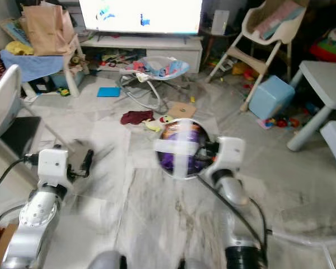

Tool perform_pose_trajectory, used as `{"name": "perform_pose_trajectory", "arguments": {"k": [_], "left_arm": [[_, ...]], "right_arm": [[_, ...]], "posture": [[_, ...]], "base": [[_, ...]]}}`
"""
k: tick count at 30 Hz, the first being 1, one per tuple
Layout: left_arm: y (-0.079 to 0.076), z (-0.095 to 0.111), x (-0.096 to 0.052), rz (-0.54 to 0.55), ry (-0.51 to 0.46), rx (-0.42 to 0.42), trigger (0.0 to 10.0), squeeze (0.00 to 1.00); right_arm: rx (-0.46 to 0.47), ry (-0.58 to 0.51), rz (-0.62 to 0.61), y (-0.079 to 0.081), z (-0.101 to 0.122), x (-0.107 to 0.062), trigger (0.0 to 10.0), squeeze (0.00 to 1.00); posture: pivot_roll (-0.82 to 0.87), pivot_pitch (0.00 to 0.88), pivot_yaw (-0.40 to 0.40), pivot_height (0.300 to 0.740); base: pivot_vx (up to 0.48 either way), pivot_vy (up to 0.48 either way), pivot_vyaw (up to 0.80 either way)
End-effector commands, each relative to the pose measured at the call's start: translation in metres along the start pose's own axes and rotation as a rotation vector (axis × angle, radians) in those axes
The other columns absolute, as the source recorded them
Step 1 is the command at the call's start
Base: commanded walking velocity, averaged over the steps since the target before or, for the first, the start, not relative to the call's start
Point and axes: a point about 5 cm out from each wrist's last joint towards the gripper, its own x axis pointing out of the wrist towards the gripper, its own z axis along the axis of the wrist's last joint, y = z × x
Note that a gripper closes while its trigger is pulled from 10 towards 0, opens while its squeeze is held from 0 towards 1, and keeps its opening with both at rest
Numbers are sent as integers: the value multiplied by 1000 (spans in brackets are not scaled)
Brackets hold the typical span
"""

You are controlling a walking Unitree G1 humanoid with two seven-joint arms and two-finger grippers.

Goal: Restocking fridge

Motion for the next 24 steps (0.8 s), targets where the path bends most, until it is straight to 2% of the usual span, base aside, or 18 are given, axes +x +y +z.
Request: {"name": "perform_pose_trajectory", "arguments": {"k": [1,9,13,19,24], "left_arm": [[-1,-3,-2,-7,9,8,10000,0],[3,1,2,57,4,16,10000,0],[4,1,2,40,6,-35,10000,0],[6,1,4,53,11,-12,10000,0],[18,7,13,103,-10,-28,10000,0]], "right_arm": [[-13,-62,73,13,13,3,10000,0],[58,-74,143,24,18,6,10000,0],[52,-85,162,26,19,6,10000,0],[43,-94,196,31,21,8,10000,0],[27,-98,222,38,23,10,10000,0]], "posture": [[39,0,-48,740],[44,0,-53,740],[47,0,-54,740],[51,0,-58,740],[57,4,-62,740]], "base": [[0,0,800],[0,0,800],[0,0,795],[0,0,794],[0,0,794]]}}
